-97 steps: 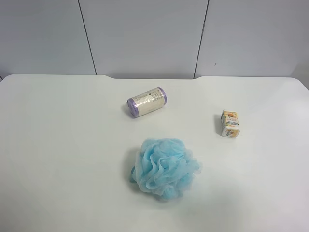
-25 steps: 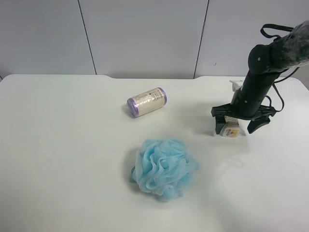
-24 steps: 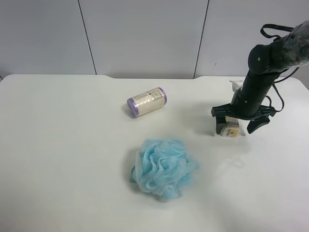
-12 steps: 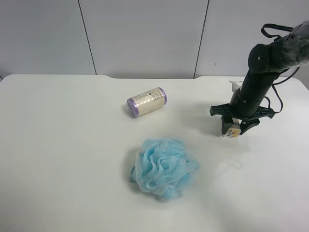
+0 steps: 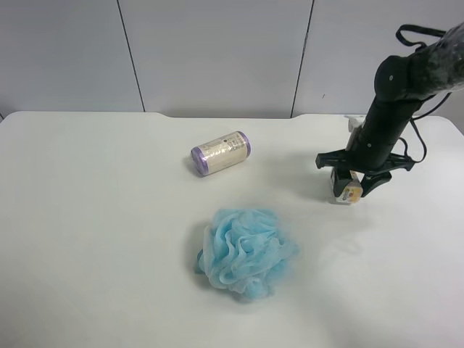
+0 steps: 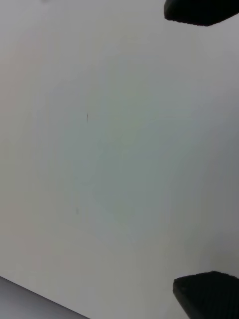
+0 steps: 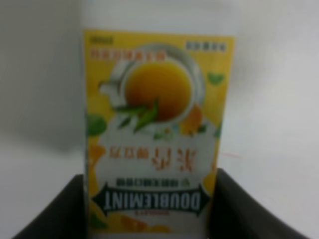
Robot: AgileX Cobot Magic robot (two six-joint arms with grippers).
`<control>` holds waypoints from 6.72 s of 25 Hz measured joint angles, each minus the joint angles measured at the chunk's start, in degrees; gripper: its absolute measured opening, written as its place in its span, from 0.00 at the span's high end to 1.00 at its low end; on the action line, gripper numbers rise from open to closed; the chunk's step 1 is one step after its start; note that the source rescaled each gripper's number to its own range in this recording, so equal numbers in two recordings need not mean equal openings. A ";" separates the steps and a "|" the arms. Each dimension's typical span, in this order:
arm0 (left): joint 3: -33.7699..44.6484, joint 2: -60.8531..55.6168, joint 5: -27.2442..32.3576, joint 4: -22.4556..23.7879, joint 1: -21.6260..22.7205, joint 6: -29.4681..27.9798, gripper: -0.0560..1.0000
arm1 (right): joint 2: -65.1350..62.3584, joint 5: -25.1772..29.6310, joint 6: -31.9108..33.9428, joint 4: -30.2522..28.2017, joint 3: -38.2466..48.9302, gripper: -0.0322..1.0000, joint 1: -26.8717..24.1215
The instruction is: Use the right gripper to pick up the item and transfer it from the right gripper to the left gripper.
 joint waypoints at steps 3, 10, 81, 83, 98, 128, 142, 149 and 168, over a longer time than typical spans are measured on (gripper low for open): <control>0.00 0.00 0.00 0.00 0.00 0.00 0.00 | -2.63 4.52 -2.44 0.00 -3.13 0.97 0.00; 0.00 0.00 0.00 0.00 0.00 0.00 0.00 | -7.97 6.70 -4.47 0.21 -5.07 0.97 0.00; -9.55 34.89 -2.96 -31.90 0.00 2.31 0.00 | -20.57 -1.14 -45.90 27.72 -5.07 0.97 36.37; -9.55 36.78 -3.37 -36.30 0.00 3.91 0.00 | -20.57 -1.14 -46.51 28.88 -5.07 0.97 36.37; -9.55 46.66 -5.11 -58.17 0.00 11.73 0.00 | -20.57 -0.96 -52.89 36.99 -5.07 0.97 36.37; -9.55 53.18 -11.50 -75.37 0.00 18.29 0.00 | -20.57 -8.83 -60.97 52.52 -5.07 0.97 36.37; -9.55 53.18 -12.73 -76.64 0.00 18.29 0.00 | -19.92 -11.76 -61.31 56.13 -5.07 0.97 36.37; -9.55 53.18 -12.73 -76.64 0.00 18.48 0.00 | -19.91 -12.95 -61.49 56.59 -5.07 0.97 37.42; -9.48 53.36 -12.63 -73.57 0.00 19.80 0.93 | -18.70 -18.37 -62.01 54.39 -5.14 0.97 42.30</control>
